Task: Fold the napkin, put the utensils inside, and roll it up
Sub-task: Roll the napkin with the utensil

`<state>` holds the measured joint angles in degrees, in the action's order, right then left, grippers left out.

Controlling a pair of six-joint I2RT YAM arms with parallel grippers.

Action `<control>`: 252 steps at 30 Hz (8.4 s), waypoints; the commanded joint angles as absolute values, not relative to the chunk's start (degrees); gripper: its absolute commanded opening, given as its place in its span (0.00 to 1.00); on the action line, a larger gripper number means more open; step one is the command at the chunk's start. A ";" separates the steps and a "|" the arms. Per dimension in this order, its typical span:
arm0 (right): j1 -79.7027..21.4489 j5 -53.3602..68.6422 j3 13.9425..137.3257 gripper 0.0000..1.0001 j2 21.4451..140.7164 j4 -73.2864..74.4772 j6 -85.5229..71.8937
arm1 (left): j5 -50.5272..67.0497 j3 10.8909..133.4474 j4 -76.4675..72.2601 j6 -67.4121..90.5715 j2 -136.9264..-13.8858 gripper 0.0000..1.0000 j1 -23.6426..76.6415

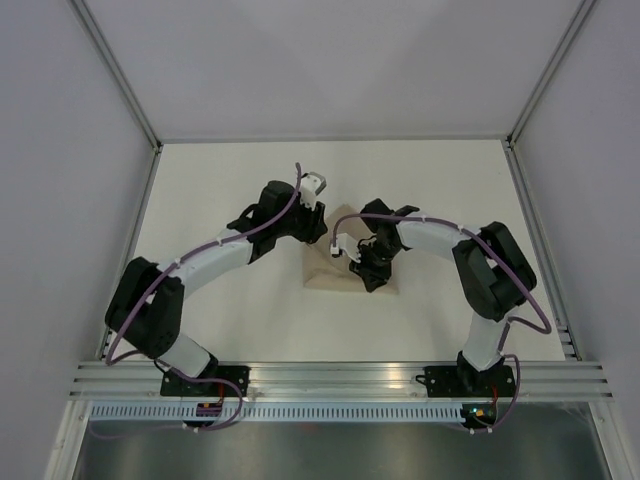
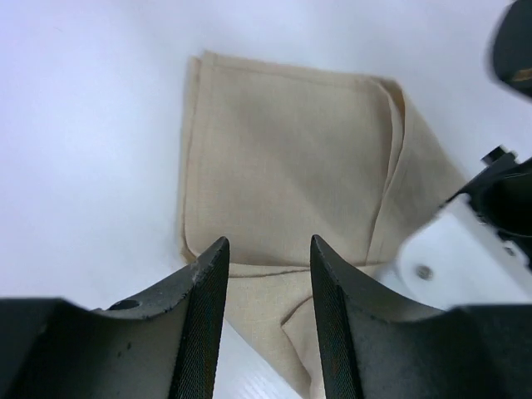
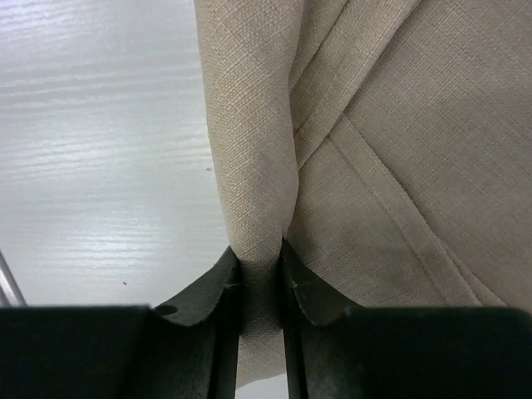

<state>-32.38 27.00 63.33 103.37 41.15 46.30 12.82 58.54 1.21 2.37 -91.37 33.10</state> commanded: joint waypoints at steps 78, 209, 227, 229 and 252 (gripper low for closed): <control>-16.09 40.95 105.20 0.64 135.10 79.63 55.20 | 16.08 57.31 -0.35 -17.84 -110.48 0.02 55.99; -13.80 31.37 100.55 0.32 140.72 83.32 58.97 | -10.03 61.35 -13.10 -29.36 -116.10 0.20 65.39; -5.90 47.28 94.84 0.62 119.02 71.30 52.21 | 11.75 62.57 -1.24 -20.58 -114.87 0.02 57.67; -3.43 48.33 92.13 0.62 116.91 68.92 51.59 | 14.49 64.06 1.65 -19.69 -115.66 0.02 56.61; -18.88 25.41 31.31 0.72 65.75 11.88 53.53 | 54.66 84.55 25.57 -14.94 -133.15 0.02 41.31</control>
